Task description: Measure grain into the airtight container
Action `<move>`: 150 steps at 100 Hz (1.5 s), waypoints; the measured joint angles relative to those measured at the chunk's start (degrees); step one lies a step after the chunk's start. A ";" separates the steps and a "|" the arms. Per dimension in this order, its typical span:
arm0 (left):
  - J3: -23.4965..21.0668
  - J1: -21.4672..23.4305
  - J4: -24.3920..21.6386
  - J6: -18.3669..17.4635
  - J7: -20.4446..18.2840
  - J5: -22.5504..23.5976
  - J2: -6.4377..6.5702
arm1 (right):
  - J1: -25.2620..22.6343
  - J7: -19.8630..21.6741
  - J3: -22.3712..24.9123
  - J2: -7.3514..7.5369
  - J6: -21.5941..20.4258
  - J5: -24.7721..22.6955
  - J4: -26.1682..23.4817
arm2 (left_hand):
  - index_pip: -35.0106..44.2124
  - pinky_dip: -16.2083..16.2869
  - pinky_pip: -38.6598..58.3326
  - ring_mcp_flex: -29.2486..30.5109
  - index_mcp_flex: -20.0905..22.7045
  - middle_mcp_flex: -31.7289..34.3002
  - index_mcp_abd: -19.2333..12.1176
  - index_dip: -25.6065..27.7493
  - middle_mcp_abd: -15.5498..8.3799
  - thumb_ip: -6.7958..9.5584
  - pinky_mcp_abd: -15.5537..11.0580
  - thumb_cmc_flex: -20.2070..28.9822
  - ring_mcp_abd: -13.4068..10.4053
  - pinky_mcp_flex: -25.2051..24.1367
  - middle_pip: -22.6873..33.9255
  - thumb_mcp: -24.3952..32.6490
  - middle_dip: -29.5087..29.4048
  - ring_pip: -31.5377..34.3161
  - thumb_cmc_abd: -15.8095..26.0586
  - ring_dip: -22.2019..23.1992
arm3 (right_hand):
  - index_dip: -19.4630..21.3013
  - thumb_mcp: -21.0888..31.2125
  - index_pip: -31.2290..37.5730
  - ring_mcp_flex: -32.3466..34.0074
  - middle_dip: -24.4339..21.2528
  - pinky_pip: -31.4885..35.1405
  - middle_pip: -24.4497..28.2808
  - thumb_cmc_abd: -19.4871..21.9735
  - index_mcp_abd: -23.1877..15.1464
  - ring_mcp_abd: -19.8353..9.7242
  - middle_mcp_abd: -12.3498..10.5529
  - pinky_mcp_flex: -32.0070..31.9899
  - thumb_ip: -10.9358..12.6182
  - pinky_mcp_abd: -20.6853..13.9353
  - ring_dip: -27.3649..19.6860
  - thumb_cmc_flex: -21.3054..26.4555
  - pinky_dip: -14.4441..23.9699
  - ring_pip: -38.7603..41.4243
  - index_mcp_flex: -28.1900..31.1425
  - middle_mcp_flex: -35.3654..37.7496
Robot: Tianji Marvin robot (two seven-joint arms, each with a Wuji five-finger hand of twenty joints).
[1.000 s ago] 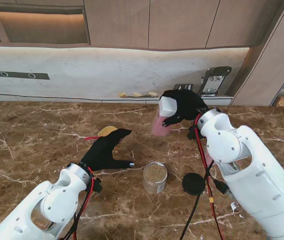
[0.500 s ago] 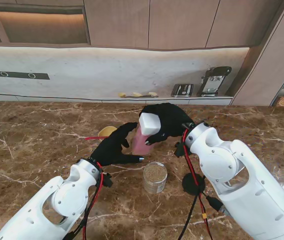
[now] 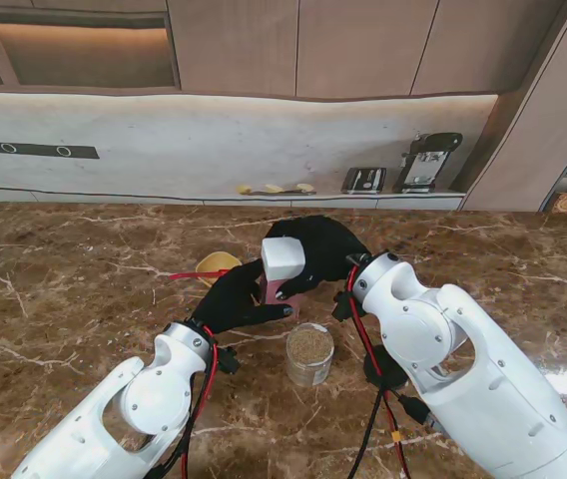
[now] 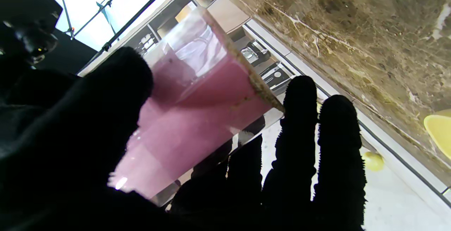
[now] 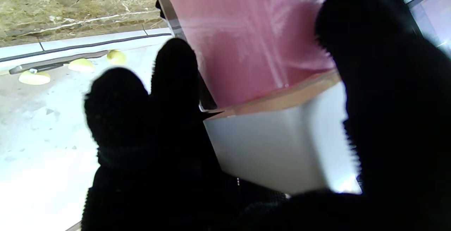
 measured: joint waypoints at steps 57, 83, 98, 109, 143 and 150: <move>1.14 0.54 1.26 -0.93 4.14 -4.05 -1.38 | 0.15 0.98 -0.35 -0.09 0.50 1.01 -0.07 | 4.69 7.26 -11.09 -3.91 3.16 14.01 -0.52 12.67 -2.05 -5.25 4.87 2.89 0.29 -15.21 2.47 0.26 3.65 -4.94 -4.23 -0.59 | -0.61 -0.14 0.79 0.03 0.10 0.14 0.00 -0.33 0.00 0.69 0.03 0.01 -0.05 0.68 0.10 0.00 0.03 0.44 0.07 0.28; 0.40 -0.23 1.87 -3.26 -2.52 -10.63 -0.81 | -0.97 0.67 0.63 -0.08 0.91 3.21 -0.21 | -11.94 2.59 -26.39 -19.67 -0.40 -7.03 -3.11 -9.93 -2.81 -1.36 3.66 -0.11 -2.36 -22.08 -4.78 -1.74 -2.49 -22.22 -0.26 -16.67 | -0.63 -0.48 1.66 0.10 0.10 0.25 0.00 -0.40 0.00 1.53 0.15 0.01 -0.69 1.48 0.19 -0.04 0.04 1.78 0.15 0.91; -0.01 -0.13 1.95 -4.24 -4.37 -18.07 -1.02 | -1.29 0.80 0.92 -0.18 1.20 5.21 -0.31 | -11.99 2.58 -26.45 -19.65 -0.38 -8.90 -6.97 -9.93 -2.81 -1.31 6.35 -0.34 -2.36 -21.99 -5.04 -4.08 -4.56 -22.22 0.09 -17.61 | -0.63 -0.48 1.66 0.10 0.10 0.24 0.00 -0.40 0.00 1.53 0.15 0.01 -0.69 1.48 0.20 -0.04 0.04 1.66 0.15 0.91; -0.60 0.01 2.30 -5.49 -5.76 -20.42 -1.11 | -1.51 0.73 1.11 -0.33 1.35 7.21 -0.31 | -11.20 2.62 -26.46 -19.65 -1.03 -10.74 -6.60 -8.22 -2.81 -1.29 6.58 -0.34 -2.35 -21.05 -5.72 -4.57 -4.58 -22.22 -0.50 -18.61 | -0.65 -0.48 1.66 0.10 0.15 0.25 0.00 -0.40 0.00 1.53 0.15 0.01 -0.70 1.48 0.20 -0.04 0.04 1.64 0.15 0.91; -1.90 -0.29 3.42 -7.49 -12.05 -28.46 -0.70 | -2.03 -0.04 1.23 -0.83 1.19 10.74 -0.03 | -7.69 1.85 -22.64 -20.47 -8.51 -13.73 -7.05 0.50 -2.80 -1.28 6.59 -0.35 -1.36 -16.19 -5.90 -4.64 -3.56 -21.57 -3.18 -18.33 | -0.67 -0.48 1.67 0.10 0.15 0.77 -0.03 -0.40 0.00 1.42 0.15 0.01 -0.69 1.48 0.68 -0.04 0.05 1.06 0.15 0.91; -1.84 -0.48 3.66 -7.78 -12.01 -28.90 -0.68 | -2.03 -0.36 1.17 -0.92 0.69 11.01 0.22 | -4.89 1.85 -19.90 -16.49 -8.48 -11.00 -7.20 3.79 -2.80 -1.28 6.21 -0.32 -0.88 -14.61 -4.95 -4.58 -2.12 -18.82 -4.20 -15.73 | -0.68 -0.48 1.67 0.10 0.15 0.78 -0.03 -0.40 0.00 1.41 0.15 0.01 -0.69 1.48 0.68 -0.04 0.06 1.06 0.15 0.91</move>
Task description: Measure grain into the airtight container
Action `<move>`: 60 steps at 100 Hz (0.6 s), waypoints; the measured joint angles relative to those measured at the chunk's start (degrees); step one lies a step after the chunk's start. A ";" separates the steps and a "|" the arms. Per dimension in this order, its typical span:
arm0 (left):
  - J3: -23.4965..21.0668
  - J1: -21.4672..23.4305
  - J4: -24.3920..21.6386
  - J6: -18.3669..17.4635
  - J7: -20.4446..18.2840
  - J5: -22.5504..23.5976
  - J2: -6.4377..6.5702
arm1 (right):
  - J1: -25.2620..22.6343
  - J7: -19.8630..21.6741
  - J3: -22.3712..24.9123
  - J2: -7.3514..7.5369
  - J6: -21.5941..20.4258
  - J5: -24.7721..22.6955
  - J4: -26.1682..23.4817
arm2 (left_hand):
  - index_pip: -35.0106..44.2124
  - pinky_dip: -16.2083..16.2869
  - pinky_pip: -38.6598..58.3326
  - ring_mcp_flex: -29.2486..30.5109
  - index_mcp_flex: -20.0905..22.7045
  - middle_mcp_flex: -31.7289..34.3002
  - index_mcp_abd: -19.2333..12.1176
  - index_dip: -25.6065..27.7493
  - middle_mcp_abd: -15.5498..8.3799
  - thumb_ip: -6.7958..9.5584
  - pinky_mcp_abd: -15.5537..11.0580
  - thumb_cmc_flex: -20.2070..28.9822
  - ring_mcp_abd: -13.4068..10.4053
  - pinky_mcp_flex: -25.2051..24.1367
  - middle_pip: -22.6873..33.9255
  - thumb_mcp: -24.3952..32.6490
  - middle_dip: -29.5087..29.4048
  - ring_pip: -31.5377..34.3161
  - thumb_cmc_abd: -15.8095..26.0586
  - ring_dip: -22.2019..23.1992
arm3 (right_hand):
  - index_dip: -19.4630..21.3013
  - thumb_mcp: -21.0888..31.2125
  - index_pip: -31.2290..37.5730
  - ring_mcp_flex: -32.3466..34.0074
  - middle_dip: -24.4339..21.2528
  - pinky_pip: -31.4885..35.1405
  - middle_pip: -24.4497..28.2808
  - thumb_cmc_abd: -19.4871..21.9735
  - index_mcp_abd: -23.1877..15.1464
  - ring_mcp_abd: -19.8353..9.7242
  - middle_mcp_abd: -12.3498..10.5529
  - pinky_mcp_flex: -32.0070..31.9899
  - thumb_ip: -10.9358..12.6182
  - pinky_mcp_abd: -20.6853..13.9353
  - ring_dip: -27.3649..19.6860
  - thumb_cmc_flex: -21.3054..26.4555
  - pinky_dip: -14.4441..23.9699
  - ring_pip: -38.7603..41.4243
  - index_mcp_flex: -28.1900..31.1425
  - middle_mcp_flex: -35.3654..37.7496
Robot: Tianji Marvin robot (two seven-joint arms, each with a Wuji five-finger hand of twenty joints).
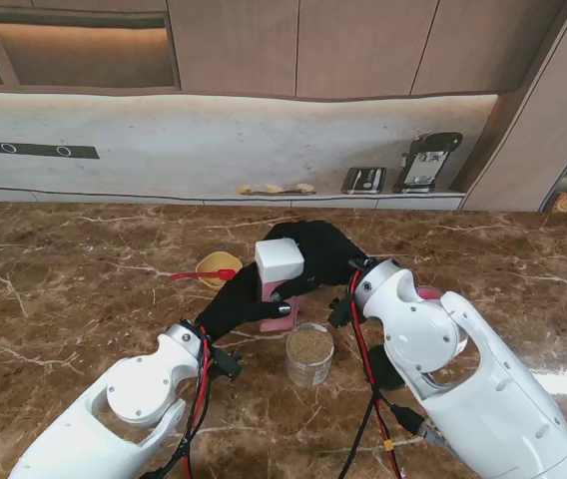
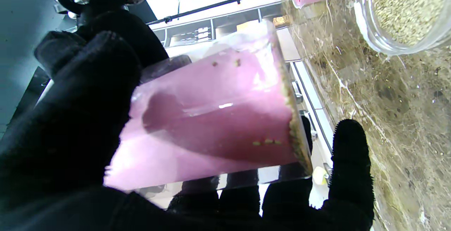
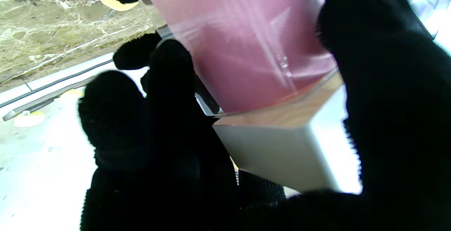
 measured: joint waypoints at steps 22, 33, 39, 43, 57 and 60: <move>0.85 -0.23 0.17 0.01 3.10 0.95 -0.43 | 0.00 -0.99 -0.21 -0.30 -0.74 0.72 0.53 | 10.60 1.43 6.48 8.96 2.16 12.00 0.06 8.87 0.17 0.10 -0.59 3.49 0.09 3.49 10.76 6.83 10.30 10.46 -1.91 13.79 | -0.03 0.00 0.00 0.00 0.00 0.01 -0.06 0.01 0.00 -0.02 0.00 0.00 0.00 0.00 0.01 0.16 0.00 -0.07 0.00 -0.08; 0.90 -0.25 0.02 0.88 3.91 1.88 -0.75 | 0.03 -1.00 -0.18 -0.30 -1.11 0.75 0.80 | 10.23 1.49 7.15 11.52 7.00 17.56 1.52 5.44 1.18 -0.98 -0.56 6.05 1.62 5.56 12.67 7.60 25.69 10.77 -3.57 19.04 | -0.68 0.00 0.00 0.00 0.00 0.02 -0.20 0.25 0.22 -0.02 0.59 0.00 -0.01 0.00 0.01 0.57 0.00 -0.08 -0.08 -0.17; 1.02 -0.36 0.01 1.11 4.39 2.11 -0.90 | 0.05 -1.00 -0.16 -0.31 -1.41 0.83 0.96 | 4.99 1.49 7.32 13.42 10.88 21.50 3.73 -4.30 1.80 -1.16 -0.55 8.70 2.81 6.91 6.66 4.66 35.42 10.77 -4.60 21.25 | -0.80 -0.01 0.00 0.00 0.00 0.02 -0.21 0.41 0.62 -0.02 0.93 0.00 -0.01 0.00 0.01 0.58 0.00 -0.08 -0.09 -0.17; 1.03 -0.43 0.01 1.24 4.41 2.13 -0.95 | 0.06 -0.99 -0.13 -0.31 -1.62 0.89 1.07 | 1.16 1.48 7.36 13.46 12.65 22.38 4.72 -8.62 2.25 -1.16 -0.51 9.02 3.20 6.88 5.42 4.64 38.48 10.86 -5.00 22.62 | -0.82 -0.01 0.00 0.47 0.00 0.02 -0.21 0.46 0.62 -0.04 0.94 0.17 -0.01 0.00 0.01 0.58 0.00 -0.08 -0.09 -0.16; 0.46 -0.66 0.05 1.83 1.87 0.22 -0.88 | 0.09 -0.63 -0.03 -0.24 -2.15 1.03 1.18 | 2.62 1.46 7.36 12.12 18.17 22.35 4.51 -10.72 3.25 -1.68 -0.51 12.02 4.93 4.45 5.16 -0.86 48.63 12.74 -5.00 29.95 | -0.85 -0.01 0.00 0.52 0.00 0.03 -0.21 0.48 0.63 -0.05 0.97 0.18 -0.04 0.00 0.04 0.58 0.00 -0.06 -0.10 0.17; 0.33 -0.74 0.12 1.89 1.28 -0.35 -0.80 | 0.08 -0.48 0.01 -0.22 -2.26 1.05 1.18 | 3.40 1.46 7.36 11.37 18.17 21.84 4.51 -8.52 3.26 -1.68 -0.51 12.09 5.01 3.95 5.31 -0.87 50.33 13.67 -5.01 30.79 | -0.85 -0.02 0.00 0.52 0.00 0.03 -0.21 0.48 0.63 -0.05 0.97 0.19 -0.05 0.00 0.05 0.58 0.00 -0.05 -0.10 0.21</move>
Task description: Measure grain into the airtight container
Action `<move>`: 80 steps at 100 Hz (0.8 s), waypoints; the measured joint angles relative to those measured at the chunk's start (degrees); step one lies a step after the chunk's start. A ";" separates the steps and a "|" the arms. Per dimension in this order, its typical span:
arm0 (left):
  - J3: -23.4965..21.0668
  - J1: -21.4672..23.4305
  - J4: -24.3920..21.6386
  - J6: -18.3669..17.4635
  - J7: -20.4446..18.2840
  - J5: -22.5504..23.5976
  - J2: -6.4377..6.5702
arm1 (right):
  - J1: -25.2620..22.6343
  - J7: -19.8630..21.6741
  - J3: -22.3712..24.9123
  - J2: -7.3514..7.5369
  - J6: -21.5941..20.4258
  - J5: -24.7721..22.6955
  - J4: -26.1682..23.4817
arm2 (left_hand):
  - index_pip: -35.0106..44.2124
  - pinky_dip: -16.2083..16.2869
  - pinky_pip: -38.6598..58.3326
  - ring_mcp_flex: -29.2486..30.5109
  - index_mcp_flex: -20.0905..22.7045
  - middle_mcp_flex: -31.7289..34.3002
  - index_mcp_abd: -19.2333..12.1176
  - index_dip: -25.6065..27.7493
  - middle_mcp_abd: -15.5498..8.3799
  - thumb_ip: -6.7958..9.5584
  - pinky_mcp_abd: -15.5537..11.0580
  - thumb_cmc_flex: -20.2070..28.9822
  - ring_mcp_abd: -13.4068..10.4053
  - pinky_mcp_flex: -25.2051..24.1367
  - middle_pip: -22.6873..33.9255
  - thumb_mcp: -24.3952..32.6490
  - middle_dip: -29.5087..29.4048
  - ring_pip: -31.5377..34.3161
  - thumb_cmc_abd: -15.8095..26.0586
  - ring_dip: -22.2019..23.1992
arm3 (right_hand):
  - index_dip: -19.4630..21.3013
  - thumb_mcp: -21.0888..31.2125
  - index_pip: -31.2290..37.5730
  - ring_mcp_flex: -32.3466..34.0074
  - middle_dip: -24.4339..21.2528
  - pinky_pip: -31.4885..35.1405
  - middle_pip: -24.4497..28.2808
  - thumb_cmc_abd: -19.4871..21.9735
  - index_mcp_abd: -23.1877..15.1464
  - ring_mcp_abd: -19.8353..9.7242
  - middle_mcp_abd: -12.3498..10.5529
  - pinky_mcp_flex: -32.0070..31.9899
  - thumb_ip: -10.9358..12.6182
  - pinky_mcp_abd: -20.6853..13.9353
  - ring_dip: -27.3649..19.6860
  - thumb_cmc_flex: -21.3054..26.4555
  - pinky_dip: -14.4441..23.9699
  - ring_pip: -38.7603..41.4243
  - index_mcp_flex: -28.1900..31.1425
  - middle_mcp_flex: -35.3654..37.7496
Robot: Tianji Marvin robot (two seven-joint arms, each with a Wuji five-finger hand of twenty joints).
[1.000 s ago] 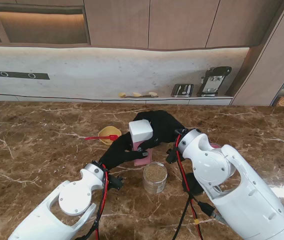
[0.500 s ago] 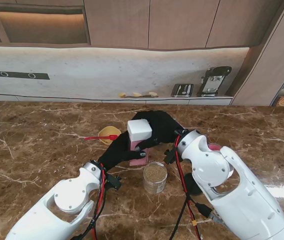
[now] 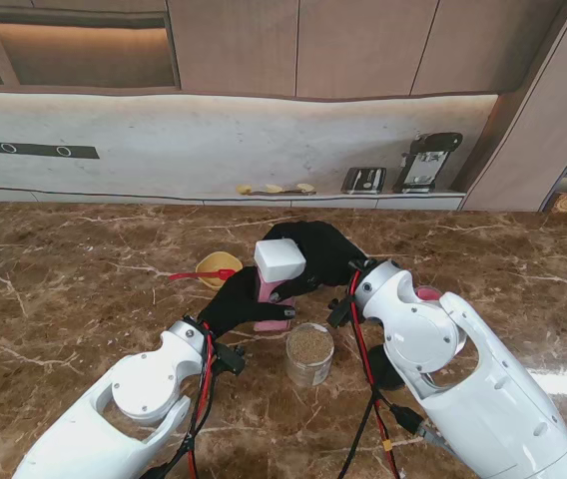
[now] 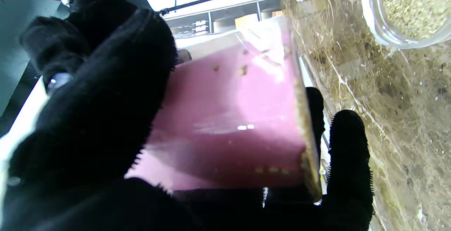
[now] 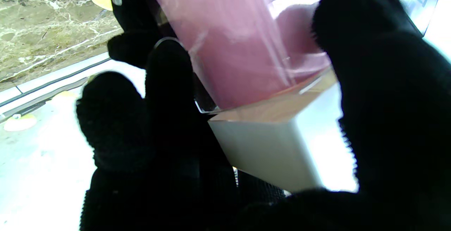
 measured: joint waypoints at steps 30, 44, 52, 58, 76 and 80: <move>0.11 -0.08 -0.03 -0.03 -0.69 -1.78 0.07 | -0.57 2.75 1.58 0.31 -1.48 -3.55 -1.47 | 0.43 0.67 8.30 3.32 0.67 6.12 0.00 19.65 0.77 -0.01 -0.87 6.10 -0.47 11.38 -0.80 -7.98 -31.30 -2.07 -0.04 -15.36 | -1.32 -0.10 -2.61 -3.17 0.00 -3.15 -1.86 1.65 0.59 -0.47 0.01 -3.44 -0.05 -0.19 -0.08 0.01 0.00 -5.28 -0.63 -0.37; 0.42 -0.42 0.45 -1.19 -0.11 0.49 0.07 | -0.64 6.26 3.03 1.15 -3.07 -7.61 -3.03 | 0.47 1.45 12.64 6.13 2.69 7.91 0.00 20.90 0.79 0.01 -1.03 6.11 0.71 14.86 0.07 -8.70 -26.82 -1.42 -1.18 -12.47 | 1.87 0.75 -11.30 -9.27 -3.01 -7.48 -2.50 4.73 0.67 -1.00 -0.92 -10.96 0.10 -0.44 -2.00 -1.79 0.55 -10.45 -0.62 -1.89; 0.61 -0.67 0.92 -2.14 0.35 1.20 0.07 | -0.57 7.68 3.58 1.75 -4.15 -10.68 -3.90 | 0.47 2.74 13.36 6.29 3.72 7.91 0.00 20.91 0.79 0.01 -1.04 6.11 1.17 15.66 1.60 -8.72 -25.16 -0.05 -2.10 -10.58 | 4.17 1.71 -15.28 -14.61 -7.00 -12.57 -2.44 6.82 0.67 -1.34 -3.39 -19.32 2.06 0.00 -2.77 -3.96 2.97 -13.88 -0.65 -3.76; 0.68 -0.79 1.18 -2.59 0.54 1.44 0.07 | -0.31 9.20 3.88 2.18 -4.66 -12.17 -4.54 | 0.48 3.07 13.38 7.88 5.14 9.15 0.00 20.91 0.79 0.02 -1.04 6.45 1.47 16.18 1.77 -8.76 -24.38 0.00 -3.14 -9.82 | 4.63 2.48 -17.19 -17.09 -8.57 -14.73 -2.44 8.22 0.67 -1.50 -5.00 -23.04 2.17 0.13 -3.11 -5.31 4.45 -14.81 -0.89 -4.94; 0.95 -0.96 2.26 -4.27 1.18 1.68 0.05 | 2.05 16.58 4.08 3.56 -4.92 -11.39 -5.86 | 0.60 3.74 13.41 8.61 7.15 9.96 -0.14 20.78 0.73 0.02 -1.04 7.32 1.51 16.27 2.44 -8.65 -23.92 0.04 -5.35 -9.54 | 2.46 5.38 -23.12 -26.53 -12.51 -23.53 -7.60 12.44 1.42 -2.09 -6.95 -32.78 6.60 0.53 -5.94 -5.52 7.32 -22.80 -4.14 -12.64; 0.97 -1.01 2.51 -4.62 1.34 1.67 0.00 | 2.59 17.14 3.99 3.82 -5.05 -12.02 -6.08 | 0.60 3.96 13.41 8.87 7.16 9.96 -0.14 20.66 0.73 0.02 -1.04 7.32 1.51 16.19 2.78 -8.65 -23.92 0.04 -5.35 -9.47 | 1.93 5.44 -23.83 -27.09 -13.08 -24.86 -7.96 13.27 1.28 -2.09 -6.99 -33.58 6.68 0.53 -6.53 -6.21 7.40 -23.89 -4.15 -13.79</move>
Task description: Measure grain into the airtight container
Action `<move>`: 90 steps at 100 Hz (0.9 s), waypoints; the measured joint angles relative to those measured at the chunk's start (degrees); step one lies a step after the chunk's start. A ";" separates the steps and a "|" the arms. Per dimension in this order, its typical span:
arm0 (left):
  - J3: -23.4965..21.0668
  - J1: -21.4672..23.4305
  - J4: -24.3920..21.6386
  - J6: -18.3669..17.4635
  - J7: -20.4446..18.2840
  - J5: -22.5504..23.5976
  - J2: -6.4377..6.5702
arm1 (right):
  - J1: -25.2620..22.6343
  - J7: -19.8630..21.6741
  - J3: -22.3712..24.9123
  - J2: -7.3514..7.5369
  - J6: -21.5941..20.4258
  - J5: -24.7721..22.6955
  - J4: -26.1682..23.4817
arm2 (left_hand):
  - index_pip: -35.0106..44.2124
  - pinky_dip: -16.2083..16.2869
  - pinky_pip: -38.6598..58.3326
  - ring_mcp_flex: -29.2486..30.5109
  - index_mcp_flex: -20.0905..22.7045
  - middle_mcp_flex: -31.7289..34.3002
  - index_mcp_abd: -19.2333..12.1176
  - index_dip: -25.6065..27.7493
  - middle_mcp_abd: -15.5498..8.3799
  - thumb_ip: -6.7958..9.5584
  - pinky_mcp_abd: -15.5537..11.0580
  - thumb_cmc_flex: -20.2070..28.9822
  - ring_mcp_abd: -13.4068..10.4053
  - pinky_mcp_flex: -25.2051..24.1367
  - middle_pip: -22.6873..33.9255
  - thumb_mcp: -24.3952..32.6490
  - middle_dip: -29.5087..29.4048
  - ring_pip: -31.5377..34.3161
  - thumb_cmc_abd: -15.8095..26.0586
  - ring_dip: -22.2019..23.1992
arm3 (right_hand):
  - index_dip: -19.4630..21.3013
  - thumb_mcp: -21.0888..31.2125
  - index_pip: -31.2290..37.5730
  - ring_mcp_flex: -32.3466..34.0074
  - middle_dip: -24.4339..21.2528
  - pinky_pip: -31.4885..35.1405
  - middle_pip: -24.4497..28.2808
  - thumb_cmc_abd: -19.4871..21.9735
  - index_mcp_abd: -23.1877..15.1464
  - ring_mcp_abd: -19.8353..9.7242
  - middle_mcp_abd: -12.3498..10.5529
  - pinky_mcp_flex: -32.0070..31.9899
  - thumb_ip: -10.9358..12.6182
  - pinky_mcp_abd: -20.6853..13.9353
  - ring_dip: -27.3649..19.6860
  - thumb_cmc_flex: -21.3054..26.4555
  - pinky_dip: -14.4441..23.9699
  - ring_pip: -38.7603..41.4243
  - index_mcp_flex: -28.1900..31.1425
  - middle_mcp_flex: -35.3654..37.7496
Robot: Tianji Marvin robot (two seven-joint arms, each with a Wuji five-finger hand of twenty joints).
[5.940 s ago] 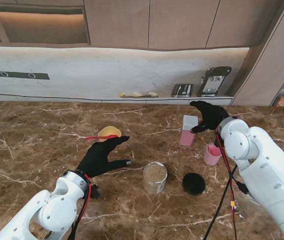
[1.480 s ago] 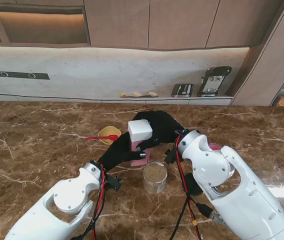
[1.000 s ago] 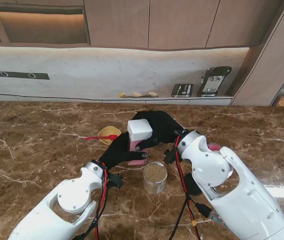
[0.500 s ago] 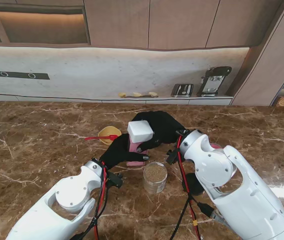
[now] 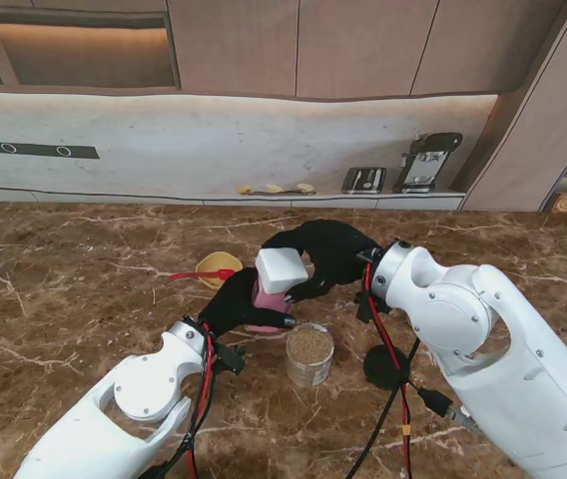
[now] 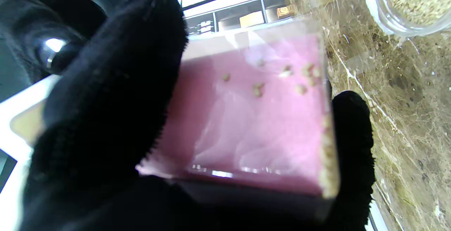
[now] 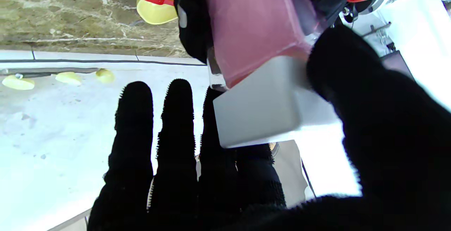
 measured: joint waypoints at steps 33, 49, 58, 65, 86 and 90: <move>0.01 -0.75 1.75 -1.94 -0.94 -2.19 -0.10 | 5.94 9.55 -1.83 1.40 0.39 -1.41 -1.94 | 0.00 0.85 0.00 0.03 0.65 0.00 0.00 -1.61 -0.12 0.69 0.03 0.06 0.00 -1.35 0.83 0.06 0.00 0.02 -0.49 0.62 | -2.25 -0.79 -2.85 2.09 -1.23 1.80 -1.79 2.68 0.71 -1.43 0.39 3.73 0.70 -0.74 6.84 -1.83 6.52 10.17 -2.36 -2.84; 0.39 -0.82 2.16 -2.78 -1.21 -2.48 -0.11 | 9.91 12.84 -4.39 2.55 0.94 -1.09 -2.44 | 0.00 1.30 0.00 0.05 0.87 0.00 -0.30 -1.90 -0.30 1.16 0.12 0.10 0.00 -1.37 1.12 0.11 0.00 0.02 -0.81 0.75 | -1.82 2.21 -1.35 4.31 0.78 3.14 -1.98 1.89 0.50 -3.37 1.49 4.37 1.71 -1.56 9.10 4.64 7.87 11.90 -0.28 -1.62; 0.28 -0.88 2.17 -2.89 -1.05 -2.77 -0.14 | 10.16 12.86 -4.35 2.67 -2.89 -0.18 -2.13 | 0.00 1.83 0.00 0.06 0.87 0.00 -0.48 -1.89 -0.46 1.17 0.13 0.10 0.00 -1.38 1.22 0.11 0.00 0.03 -0.82 0.75 | -4.02 7.44 -5.71 -6.57 -4.25 -8.96 -7.39 1.21 -2.16 -2.95 0.80 -3.82 1.75 -2.06 -2.78 12.22 4.78 -5.99 -2.27 -8.18; 0.20 -0.88 2.22 -2.96 -0.83 -2.79 -0.15 | 10.99 16.93 -4.32 3.11 -3.71 4.95 -1.72 | 0.00 1.88 0.00 0.06 0.87 0.00 -0.49 -1.89 -0.49 1.18 0.13 0.10 0.00 -1.38 1.29 0.12 0.00 0.03 -0.82 0.75 | -5.62 10.10 -8.57 -16.68 -7.60 -17.70 -11.02 3.28 -7.94 -0.88 0.69 -10.81 3.11 -2.07 -8.00 11.94 2.89 -13.92 -6.84 -17.54; -0.25 -0.48 2.25 -3.08 -0.46 -2.48 -0.19 | 11.42 16.43 -4.25 3.96 -0.12 5.08 -2.78 | 0.00 1.92 0.00 0.07 0.87 0.00 -0.49 -1.89 -0.49 1.18 0.14 0.10 0.00 -1.38 1.30 0.12 0.00 0.03 -0.82 0.75 | -6.95 -6.15 -14.66 -24.88 -10.86 -25.70 -13.23 5.66 -0.65 1.10 2.59 -16.48 3.12 -2.21 -11.65 -3.64 2.22 -16.47 -15.95 -27.41; -0.42 -0.37 2.17 -3.13 -0.28 -2.29 -0.19 | 9.89 11.34 -3.93 3.48 1.78 0.06 -3.59 | 0.00 1.92 0.00 0.07 0.87 0.00 -0.49 -1.89 -0.49 1.18 0.14 0.10 0.00 -1.38 1.30 0.12 0.00 0.03 -0.82 0.75 | -5.82 -6.45 -13.71 -22.37 -10.86 -25.33 -11.85 6.87 2.26 2.32 3.42 -14.61 3.12 -2.09 -11.65 -6.56 2.22 -14.82 -15.95 -26.58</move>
